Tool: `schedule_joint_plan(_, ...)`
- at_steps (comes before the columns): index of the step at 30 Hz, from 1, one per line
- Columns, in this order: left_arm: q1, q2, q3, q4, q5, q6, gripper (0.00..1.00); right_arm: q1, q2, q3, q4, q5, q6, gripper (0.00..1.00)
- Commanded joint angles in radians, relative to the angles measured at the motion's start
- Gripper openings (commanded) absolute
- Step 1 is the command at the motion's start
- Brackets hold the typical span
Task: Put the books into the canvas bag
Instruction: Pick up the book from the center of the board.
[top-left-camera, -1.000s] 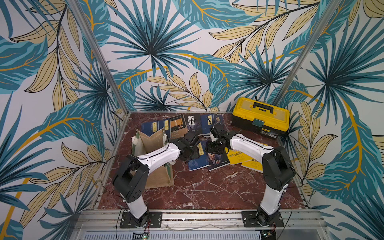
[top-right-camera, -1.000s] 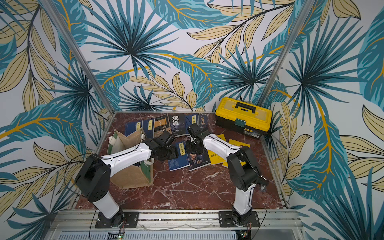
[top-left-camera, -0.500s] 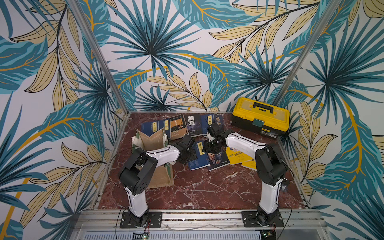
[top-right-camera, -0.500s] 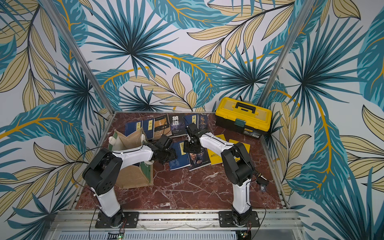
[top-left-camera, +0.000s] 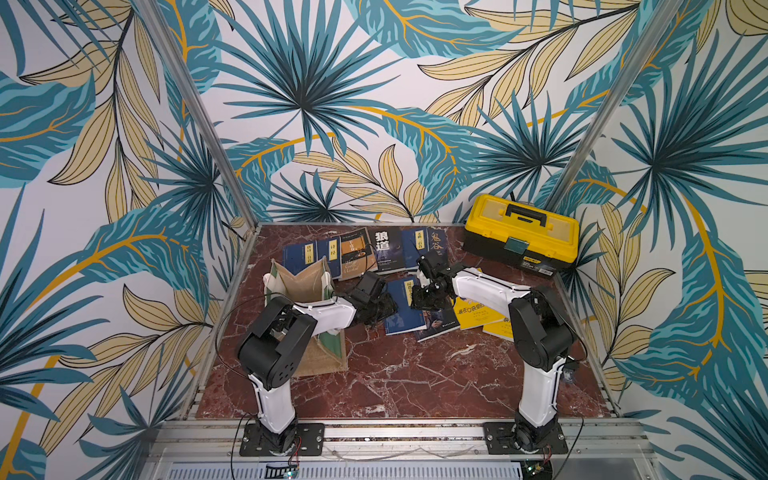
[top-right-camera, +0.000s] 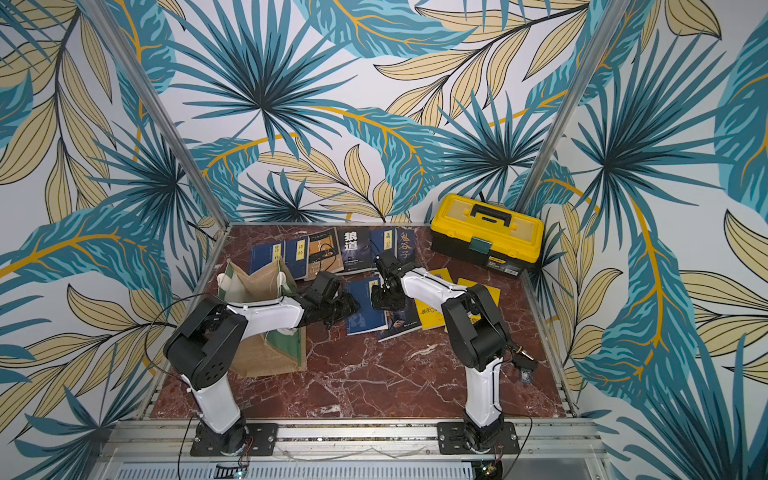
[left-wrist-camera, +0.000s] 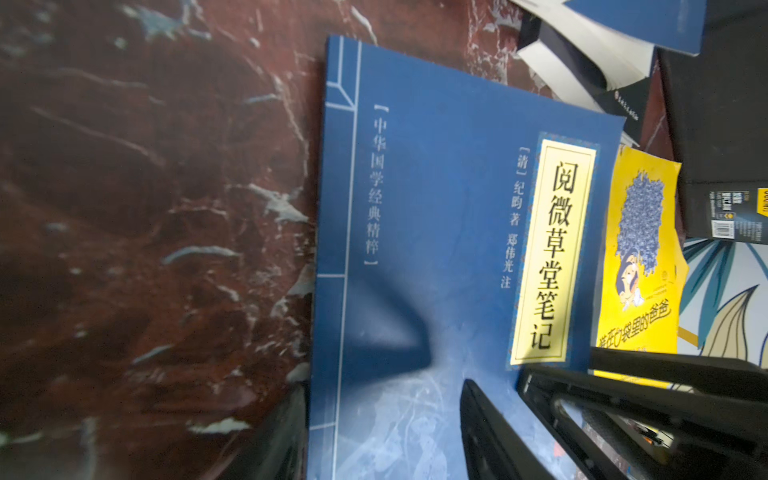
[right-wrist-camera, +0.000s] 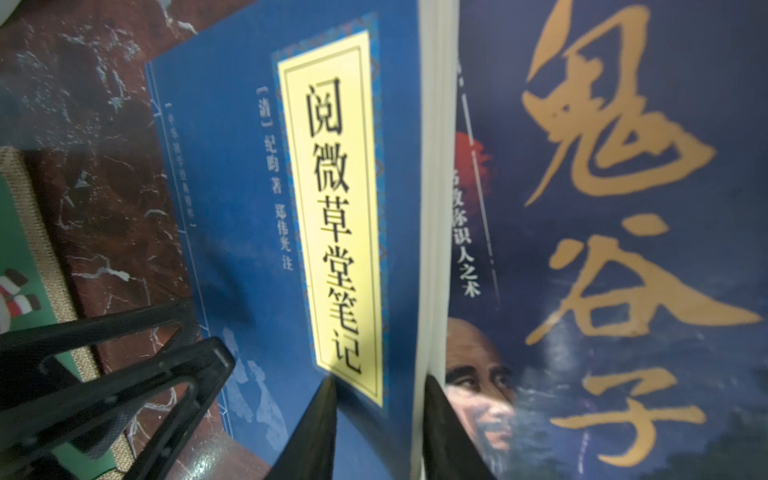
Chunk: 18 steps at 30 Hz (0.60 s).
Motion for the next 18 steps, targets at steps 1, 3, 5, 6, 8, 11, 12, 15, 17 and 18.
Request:
schedule_joint_plan(1,-0.022,0.039,-0.04,0.041,0.11,-0.009,0.56,0.012,-0.022,-0.037,0.025,-0.028,-0.01,0.3)
schedule_joint_plan(3,-0.025,0.029,-0.04,0.055,0.121,-0.002,0.55,0.012,-0.022,-0.04,0.023,-0.03,-0.01,0.29)
schedule_joint_plan(5,-0.026,0.017,-0.043,0.064,0.127,0.002,0.53,0.012,-0.023,-0.039,0.019,-0.03,-0.012,0.29)
schedule_joint_plan(6,-0.026,0.01,-0.046,0.071,0.13,0.005,0.52,0.013,-0.026,-0.039,0.018,-0.029,-0.014,0.29)
schedule_joint_plan(8,-0.024,0.0,-0.05,0.079,0.135,0.008,0.5,0.013,-0.03,-0.044,0.019,-0.022,-0.016,0.28)
schedule_joint_plan(11,-0.021,-0.008,-0.056,0.082,0.14,0.011,0.49,0.013,-0.035,-0.049,0.024,-0.021,-0.012,0.26)
schedule_joint_plan(12,-0.018,-0.01,-0.057,0.084,0.143,0.011,0.48,0.012,-0.035,-0.053,0.03,-0.024,-0.008,0.26)
schedule_joint_plan(15,-0.013,-0.015,-0.065,0.093,0.145,0.008,0.47,0.012,-0.031,-0.057,0.039,-0.039,-0.002,0.22)
schedule_joint_plan(17,-0.012,-0.017,-0.072,0.105,0.148,0.005,0.46,0.012,-0.026,-0.056,0.04,-0.043,-0.002,0.21)
schedule_joint_plan(18,-0.011,-0.018,-0.075,0.115,0.15,0.004,0.45,0.012,-0.025,-0.055,0.038,-0.042,-0.007,0.21)
